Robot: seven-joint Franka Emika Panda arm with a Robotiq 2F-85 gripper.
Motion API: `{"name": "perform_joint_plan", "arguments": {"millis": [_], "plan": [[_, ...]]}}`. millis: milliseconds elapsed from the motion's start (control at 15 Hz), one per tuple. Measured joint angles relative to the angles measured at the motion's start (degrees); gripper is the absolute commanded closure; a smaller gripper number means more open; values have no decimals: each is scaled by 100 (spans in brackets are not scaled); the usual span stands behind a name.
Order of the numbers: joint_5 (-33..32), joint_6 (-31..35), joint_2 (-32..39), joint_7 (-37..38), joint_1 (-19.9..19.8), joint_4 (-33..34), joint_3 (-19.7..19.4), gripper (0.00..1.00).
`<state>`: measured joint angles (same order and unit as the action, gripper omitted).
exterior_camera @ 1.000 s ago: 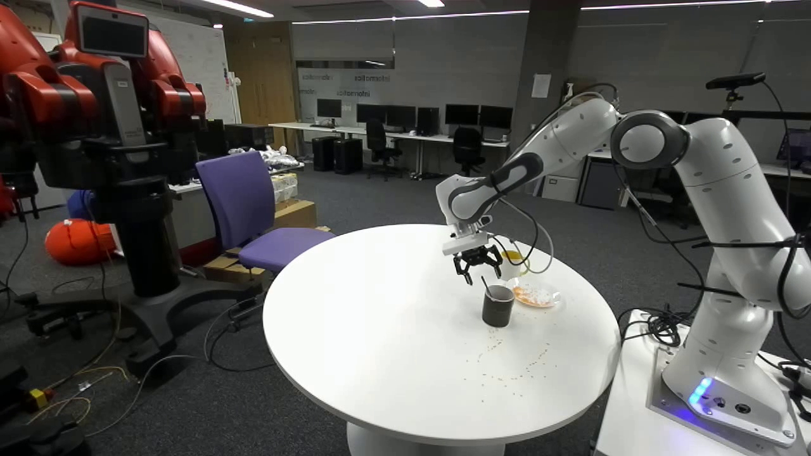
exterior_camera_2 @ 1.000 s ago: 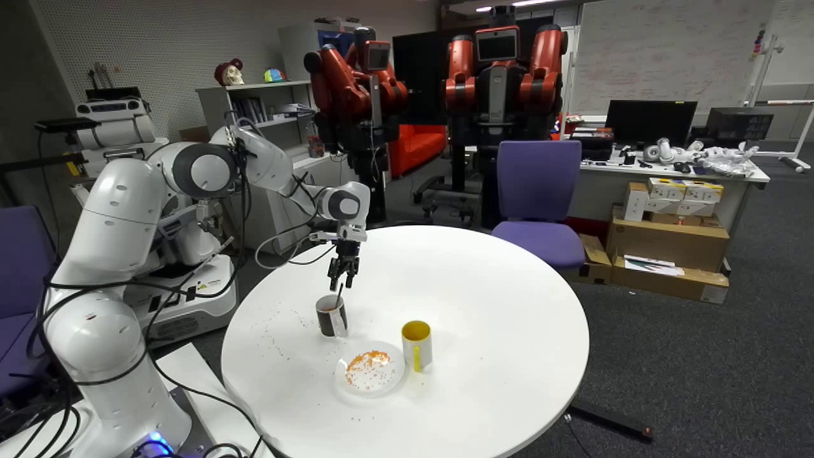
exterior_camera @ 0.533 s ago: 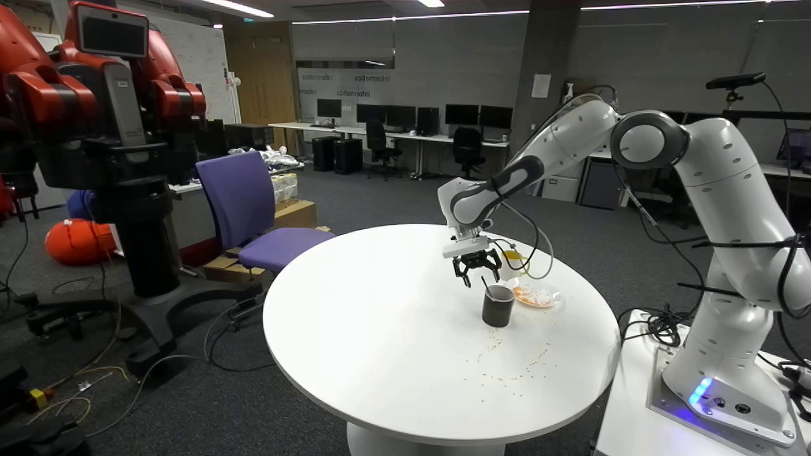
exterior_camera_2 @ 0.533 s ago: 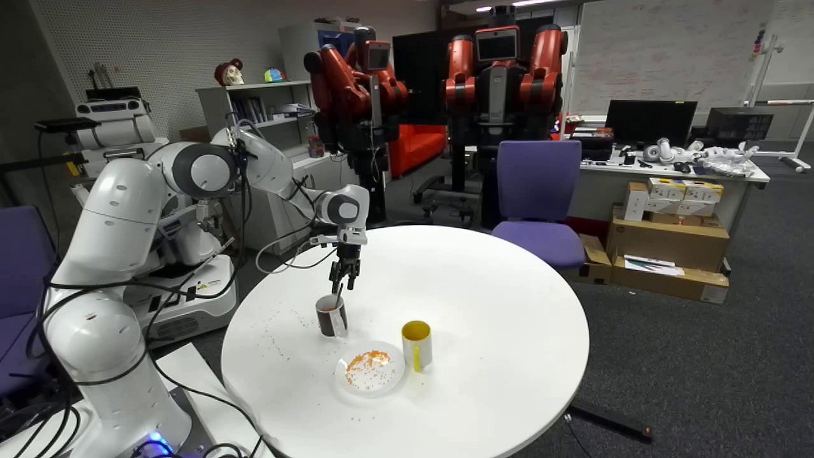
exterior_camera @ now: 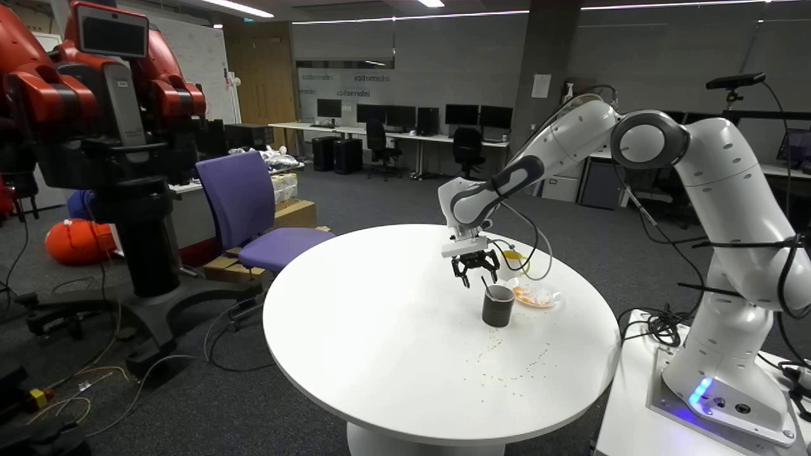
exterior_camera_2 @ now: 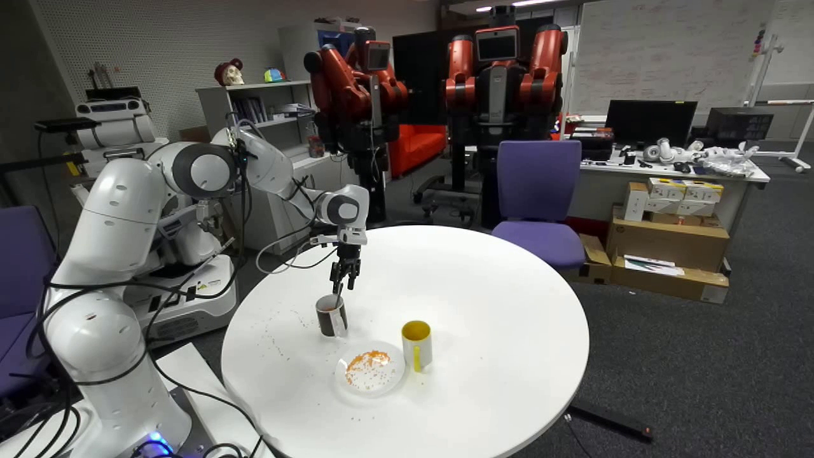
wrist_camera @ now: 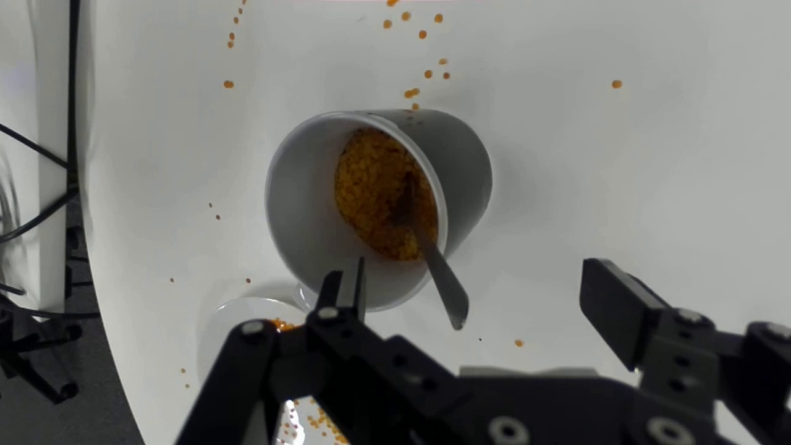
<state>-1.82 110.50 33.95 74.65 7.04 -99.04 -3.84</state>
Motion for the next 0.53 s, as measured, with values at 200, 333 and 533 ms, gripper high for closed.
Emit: {"name": "perform_joint_plan", "arguments": {"millis": [200,333,533], "plan": [[43,8,-3,0,0,0,23,10],[65,8,-4,0,1,0,51,12],[91,9,-5,0,1,0,93,28]]}}
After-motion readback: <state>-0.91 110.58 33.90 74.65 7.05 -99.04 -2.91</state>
